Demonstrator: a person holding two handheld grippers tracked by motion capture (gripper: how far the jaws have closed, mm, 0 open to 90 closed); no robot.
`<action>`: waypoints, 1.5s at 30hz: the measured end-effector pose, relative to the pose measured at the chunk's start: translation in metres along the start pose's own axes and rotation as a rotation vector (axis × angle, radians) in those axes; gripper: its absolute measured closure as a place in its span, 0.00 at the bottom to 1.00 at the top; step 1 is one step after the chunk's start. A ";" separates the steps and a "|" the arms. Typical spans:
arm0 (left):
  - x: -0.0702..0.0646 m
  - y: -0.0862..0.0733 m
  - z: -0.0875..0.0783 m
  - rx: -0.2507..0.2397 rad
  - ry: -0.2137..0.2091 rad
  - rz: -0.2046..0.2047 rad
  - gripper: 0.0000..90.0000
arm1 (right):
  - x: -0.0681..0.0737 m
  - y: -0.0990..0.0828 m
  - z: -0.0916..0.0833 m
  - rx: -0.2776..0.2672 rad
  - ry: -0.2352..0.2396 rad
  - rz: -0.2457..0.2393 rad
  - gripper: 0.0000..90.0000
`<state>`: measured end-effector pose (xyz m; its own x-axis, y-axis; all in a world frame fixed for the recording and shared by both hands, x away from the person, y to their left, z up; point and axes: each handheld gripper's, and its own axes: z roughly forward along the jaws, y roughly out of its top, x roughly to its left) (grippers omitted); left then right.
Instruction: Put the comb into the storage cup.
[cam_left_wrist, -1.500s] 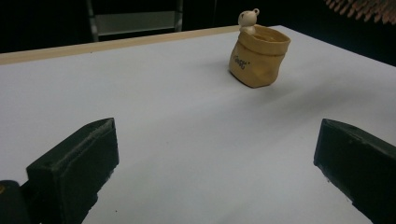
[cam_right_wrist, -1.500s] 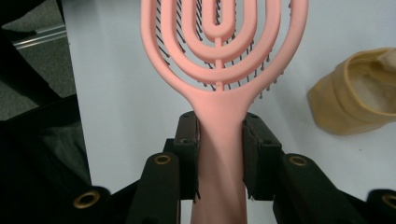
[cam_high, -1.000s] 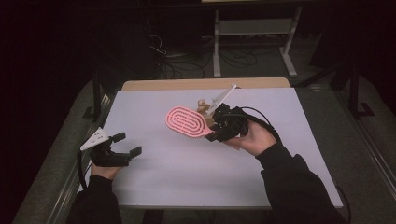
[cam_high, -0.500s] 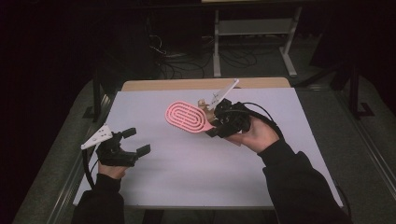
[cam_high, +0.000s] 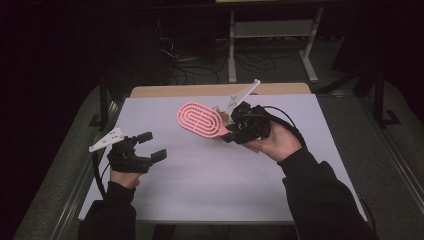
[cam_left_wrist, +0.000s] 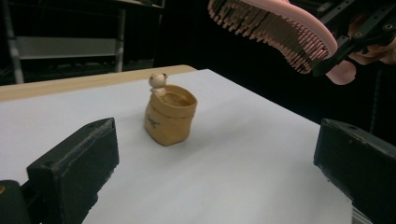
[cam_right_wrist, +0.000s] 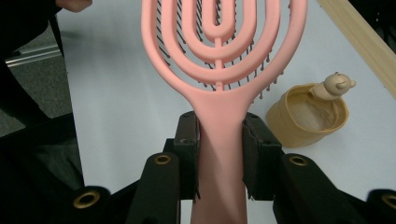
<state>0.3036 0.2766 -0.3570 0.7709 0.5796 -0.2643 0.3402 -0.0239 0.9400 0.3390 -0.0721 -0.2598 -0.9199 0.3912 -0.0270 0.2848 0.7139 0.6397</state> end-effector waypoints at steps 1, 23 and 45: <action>-0.001 0.002 0.002 0.005 -0.005 0.001 0.00 | 0.000 0.000 -0.001 -0.007 -0.002 -0.002 0.76; -0.021 0.048 0.041 -0.002 -0.054 -0.019 0.00 | -0.001 -0.006 -0.009 -0.101 -0.021 0.024 0.76; -0.039 0.080 0.071 -0.016 -0.159 -0.066 0.15 | 0.001 -0.019 -0.001 -0.214 0.014 -0.001 0.76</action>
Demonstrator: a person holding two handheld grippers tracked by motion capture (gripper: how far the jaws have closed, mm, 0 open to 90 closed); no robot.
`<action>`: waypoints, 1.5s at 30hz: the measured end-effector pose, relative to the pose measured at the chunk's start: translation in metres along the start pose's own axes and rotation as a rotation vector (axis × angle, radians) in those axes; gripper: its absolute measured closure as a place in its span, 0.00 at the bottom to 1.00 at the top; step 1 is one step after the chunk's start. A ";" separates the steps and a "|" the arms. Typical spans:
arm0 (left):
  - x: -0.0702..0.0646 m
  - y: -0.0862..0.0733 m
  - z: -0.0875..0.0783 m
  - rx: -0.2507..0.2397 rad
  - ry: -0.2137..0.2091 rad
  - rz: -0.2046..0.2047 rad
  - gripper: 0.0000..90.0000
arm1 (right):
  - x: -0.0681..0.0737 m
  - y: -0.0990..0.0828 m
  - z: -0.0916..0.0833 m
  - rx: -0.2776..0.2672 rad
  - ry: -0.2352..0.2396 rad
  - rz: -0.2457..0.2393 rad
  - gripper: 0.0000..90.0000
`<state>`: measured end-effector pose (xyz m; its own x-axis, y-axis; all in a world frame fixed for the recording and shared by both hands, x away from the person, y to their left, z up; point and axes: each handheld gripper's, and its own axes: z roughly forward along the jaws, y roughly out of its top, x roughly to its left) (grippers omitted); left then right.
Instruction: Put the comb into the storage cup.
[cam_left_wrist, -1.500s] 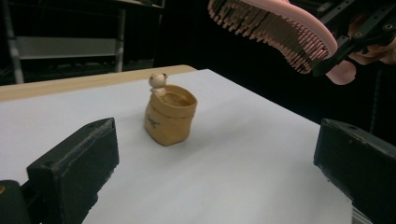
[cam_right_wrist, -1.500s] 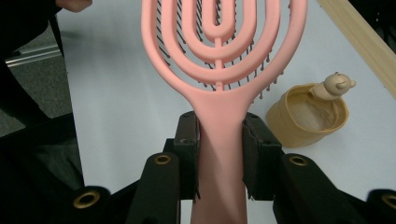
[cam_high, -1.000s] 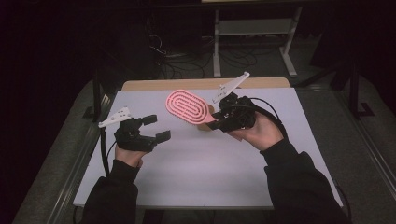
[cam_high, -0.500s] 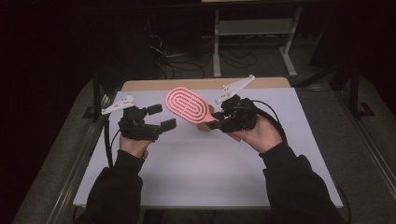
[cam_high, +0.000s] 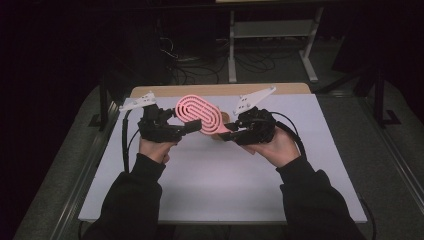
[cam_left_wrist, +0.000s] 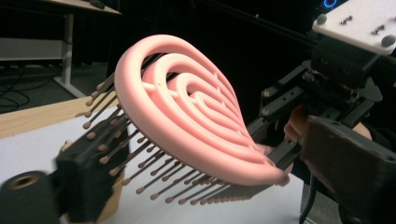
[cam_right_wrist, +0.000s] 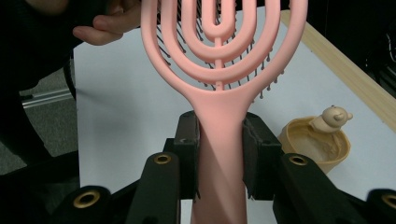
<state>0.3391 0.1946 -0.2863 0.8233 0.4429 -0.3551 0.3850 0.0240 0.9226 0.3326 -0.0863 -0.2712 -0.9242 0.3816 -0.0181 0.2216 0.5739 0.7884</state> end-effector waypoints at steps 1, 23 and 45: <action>0.001 0.000 0.000 -0.010 -0.011 -0.021 0.17 | 0.000 0.000 -0.001 -0.006 -0.001 0.006 0.76; -0.001 -0.001 0.007 0.017 -0.027 -0.070 0.53 | -0.004 -0.012 0.009 -0.021 0.001 0.012 0.77; -0.006 -0.003 0.018 0.010 -0.083 -0.036 0.70 | -0.009 -0.025 0.019 -0.023 0.011 0.070 0.79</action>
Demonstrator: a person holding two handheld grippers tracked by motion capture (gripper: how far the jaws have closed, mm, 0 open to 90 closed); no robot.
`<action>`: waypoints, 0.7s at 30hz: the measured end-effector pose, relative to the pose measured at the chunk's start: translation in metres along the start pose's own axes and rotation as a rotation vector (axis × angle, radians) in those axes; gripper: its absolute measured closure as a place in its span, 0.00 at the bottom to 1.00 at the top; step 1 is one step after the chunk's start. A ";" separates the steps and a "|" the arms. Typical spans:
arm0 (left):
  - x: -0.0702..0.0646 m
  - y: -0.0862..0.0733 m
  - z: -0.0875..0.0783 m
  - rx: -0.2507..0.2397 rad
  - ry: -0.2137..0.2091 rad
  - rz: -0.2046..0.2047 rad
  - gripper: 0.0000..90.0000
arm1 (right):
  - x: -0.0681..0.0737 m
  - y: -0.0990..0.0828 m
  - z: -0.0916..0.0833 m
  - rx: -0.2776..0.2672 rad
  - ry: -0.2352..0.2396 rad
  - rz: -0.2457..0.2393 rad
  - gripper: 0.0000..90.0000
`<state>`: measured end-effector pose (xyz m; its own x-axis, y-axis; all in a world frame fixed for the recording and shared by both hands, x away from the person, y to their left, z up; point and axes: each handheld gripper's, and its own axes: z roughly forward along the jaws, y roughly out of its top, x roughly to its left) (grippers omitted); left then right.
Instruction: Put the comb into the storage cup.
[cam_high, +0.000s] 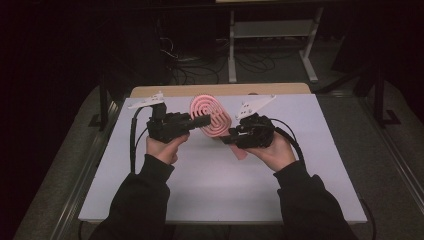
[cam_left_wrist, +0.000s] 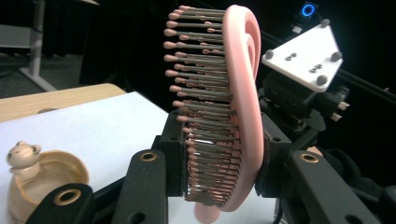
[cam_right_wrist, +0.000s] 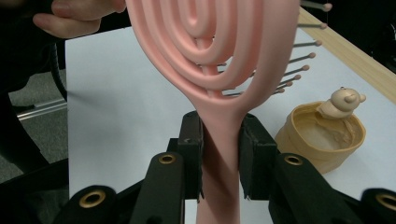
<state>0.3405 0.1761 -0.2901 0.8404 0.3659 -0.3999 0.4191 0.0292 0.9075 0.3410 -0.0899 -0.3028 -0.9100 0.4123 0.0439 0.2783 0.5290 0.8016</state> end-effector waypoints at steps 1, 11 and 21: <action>-0.001 0.000 0.001 -0.005 -0.002 0.005 0.70 | 0.000 0.000 0.000 -0.001 0.002 0.007 0.79; -0.002 0.004 0.004 -0.023 -0.003 0.020 0.71 | -0.002 -0.006 0.002 -0.030 0.002 0.031 0.70; 0.001 0.015 -0.001 -0.035 0.021 0.028 0.71 | -0.009 -0.014 -0.005 -0.081 -0.010 0.076 0.50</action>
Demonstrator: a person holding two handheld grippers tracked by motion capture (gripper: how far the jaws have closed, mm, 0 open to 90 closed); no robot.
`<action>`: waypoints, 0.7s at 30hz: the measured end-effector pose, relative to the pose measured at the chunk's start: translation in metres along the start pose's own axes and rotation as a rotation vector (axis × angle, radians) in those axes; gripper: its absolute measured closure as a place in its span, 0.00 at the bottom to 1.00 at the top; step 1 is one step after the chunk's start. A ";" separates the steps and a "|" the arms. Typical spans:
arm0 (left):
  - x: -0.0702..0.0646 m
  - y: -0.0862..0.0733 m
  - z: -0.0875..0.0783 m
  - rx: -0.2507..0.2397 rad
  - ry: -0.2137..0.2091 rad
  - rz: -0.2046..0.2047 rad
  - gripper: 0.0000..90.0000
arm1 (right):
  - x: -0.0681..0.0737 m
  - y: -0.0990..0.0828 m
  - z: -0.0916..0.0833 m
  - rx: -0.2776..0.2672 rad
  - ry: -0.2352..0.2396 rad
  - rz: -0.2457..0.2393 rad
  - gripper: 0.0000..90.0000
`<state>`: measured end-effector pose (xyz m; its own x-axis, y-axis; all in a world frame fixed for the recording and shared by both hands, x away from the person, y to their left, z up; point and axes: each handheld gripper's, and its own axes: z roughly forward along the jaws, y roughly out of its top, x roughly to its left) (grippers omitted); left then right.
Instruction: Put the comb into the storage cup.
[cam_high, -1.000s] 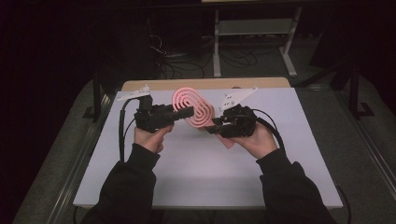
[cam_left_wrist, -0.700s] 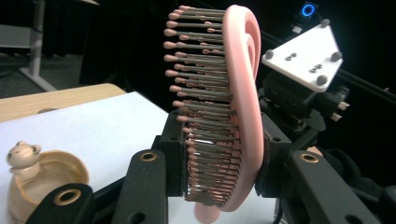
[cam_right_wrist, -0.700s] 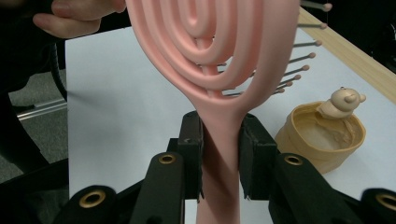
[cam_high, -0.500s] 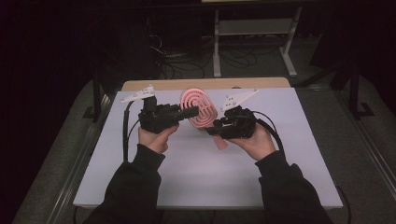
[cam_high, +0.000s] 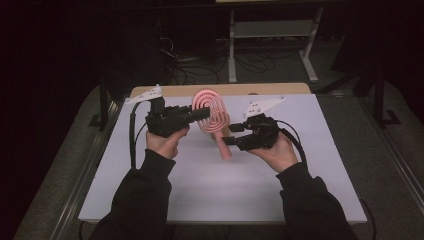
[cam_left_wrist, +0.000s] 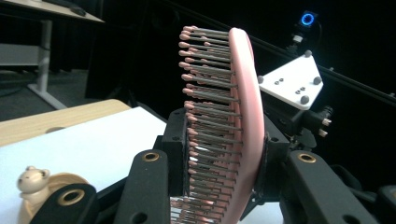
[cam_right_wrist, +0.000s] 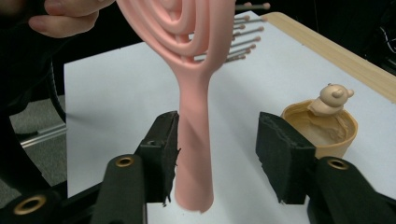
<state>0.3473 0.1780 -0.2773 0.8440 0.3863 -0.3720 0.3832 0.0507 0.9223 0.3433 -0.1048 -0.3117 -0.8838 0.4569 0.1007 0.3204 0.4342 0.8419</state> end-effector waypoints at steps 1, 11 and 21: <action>0.001 0.001 0.000 0.001 -0.002 -0.001 0.71 | -0.001 -0.001 0.000 -0.003 -0.002 0.006 0.48; 0.006 0.008 -0.001 -0.003 0.014 0.011 0.71 | -0.008 -0.012 -0.001 0.006 -0.032 0.062 0.14; 0.010 0.016 -0.002 0.008 0.028 0.052 0.71 | -0.014 -0.026 -0.013 -0.021 -0.028 0.114 0.00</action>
<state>0.3616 0.1846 -0.2659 0.8521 0.4139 -0.3205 0.3423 0.0226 0.9393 0.3427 -0.1324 -0.3281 -0.8323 0.5237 0.1816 0.4106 0.3625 0.8366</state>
